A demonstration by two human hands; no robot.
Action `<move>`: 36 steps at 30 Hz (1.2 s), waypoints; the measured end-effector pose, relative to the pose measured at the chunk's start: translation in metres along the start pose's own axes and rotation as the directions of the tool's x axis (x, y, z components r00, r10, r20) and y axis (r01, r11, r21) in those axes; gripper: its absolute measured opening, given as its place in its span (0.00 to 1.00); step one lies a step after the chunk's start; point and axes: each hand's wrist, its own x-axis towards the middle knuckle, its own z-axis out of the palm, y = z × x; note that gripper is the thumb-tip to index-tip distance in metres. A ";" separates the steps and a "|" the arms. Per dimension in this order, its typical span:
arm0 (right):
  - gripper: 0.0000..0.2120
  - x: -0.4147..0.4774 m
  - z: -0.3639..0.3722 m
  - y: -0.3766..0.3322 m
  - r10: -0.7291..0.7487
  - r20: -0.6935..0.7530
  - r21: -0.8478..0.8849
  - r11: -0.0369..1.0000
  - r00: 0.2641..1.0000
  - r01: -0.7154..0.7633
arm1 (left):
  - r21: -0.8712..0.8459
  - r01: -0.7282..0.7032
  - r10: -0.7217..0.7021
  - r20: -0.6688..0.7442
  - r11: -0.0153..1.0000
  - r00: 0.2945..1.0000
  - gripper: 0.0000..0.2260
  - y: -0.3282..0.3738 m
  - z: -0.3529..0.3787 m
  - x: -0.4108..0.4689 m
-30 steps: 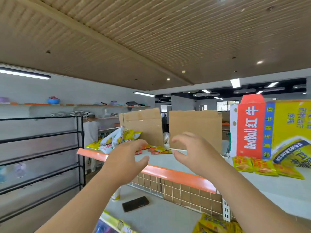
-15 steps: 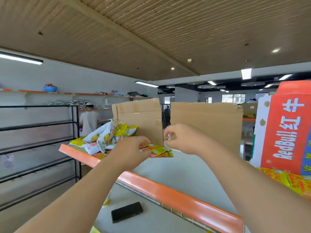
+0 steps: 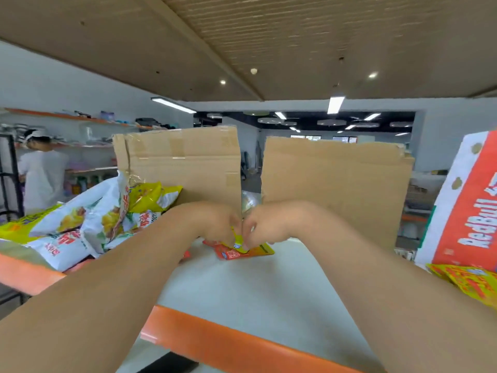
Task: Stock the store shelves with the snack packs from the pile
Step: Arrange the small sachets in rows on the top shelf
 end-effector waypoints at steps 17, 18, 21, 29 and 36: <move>0.15 0.036 0.065 -0.018 0.097 -0.334 0.136 0.989 0.938 -0.054 | 0.024 -0.230 0.229 0.029 0.973 0.973 0.13 -0.030 0.020 0.053; 0.14 0.037 0.066 -0.019 0.100 -0.353 0.138 0.989 0.930 -0.054 | 0.034 -0.227 0.226 0.026 0.973 0.974 0.12 -0.029 0.019 0.052; 0.08 0.037 0.070 -0.020 0.080 -0.385 0.121 0.992 0.920 -0.035 | 0.037 -0.228 0.227 0.022 0.973 0.974 0.12 -0.028 0.019 0.049; 0.02 0.039 0.072 -0.016 -0.071 -0.416 0.054 0.993 0.907 0.103 | -0.180 -0.212 0.215 -0.003 0.961 0.977 0.18 -0.043 0.023 0.050; 0.04 0.015 0.040 0.002 0.049 -0.443 0.411 0.898 0.895 0.155 | -0.230 -0.234 0.236 -0.021 0.944 0.972 0.12 -0.038 0.023 0.051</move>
